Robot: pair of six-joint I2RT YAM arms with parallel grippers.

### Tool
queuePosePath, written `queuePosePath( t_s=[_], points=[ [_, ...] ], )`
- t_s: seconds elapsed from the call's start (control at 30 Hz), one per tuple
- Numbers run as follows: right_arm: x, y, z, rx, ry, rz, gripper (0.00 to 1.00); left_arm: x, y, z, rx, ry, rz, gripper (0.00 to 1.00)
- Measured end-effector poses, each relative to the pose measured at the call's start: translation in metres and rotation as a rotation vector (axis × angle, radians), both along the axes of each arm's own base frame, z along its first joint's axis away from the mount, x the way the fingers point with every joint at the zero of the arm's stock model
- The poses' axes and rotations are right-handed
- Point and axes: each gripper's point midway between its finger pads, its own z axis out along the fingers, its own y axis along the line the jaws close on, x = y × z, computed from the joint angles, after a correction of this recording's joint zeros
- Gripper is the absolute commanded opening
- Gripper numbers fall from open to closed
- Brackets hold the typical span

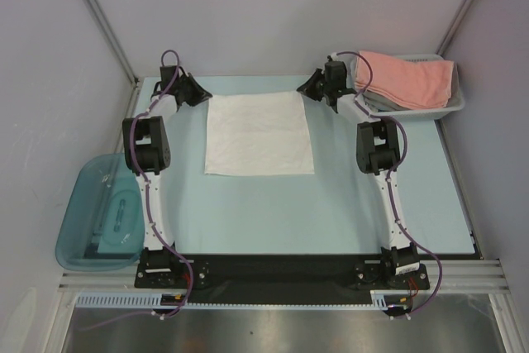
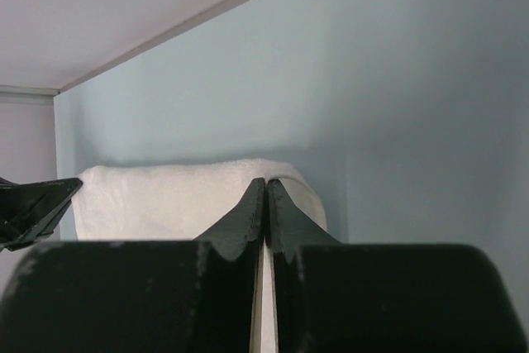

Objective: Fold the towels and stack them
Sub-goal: Fold the towel

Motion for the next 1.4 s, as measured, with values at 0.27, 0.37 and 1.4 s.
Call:
queuePosePath(
  t_s=[0.27, 0.37, 1.4],
  points=[
    [-0.002, -0.013, -0.012, 0.033, -0.028, 0.021, 0.03, 0.005, 0.003, 0.009, -0.031, -0.066, -0.010, 0.00],
    [-0.012, -0.019, -0.024, 0.037, -0.004, 0.027, 0.04, -0.005, 0.003, 0.007, -0.037, -0.073, -0.012, 0.00],
    [-0.170, -0.011, 0.036, 0.057, -0.026, 0.119, 0.01, -0.170, -0.002, 0.041, -0.039, -0.029, 0.069, 0.00]
  ],
)
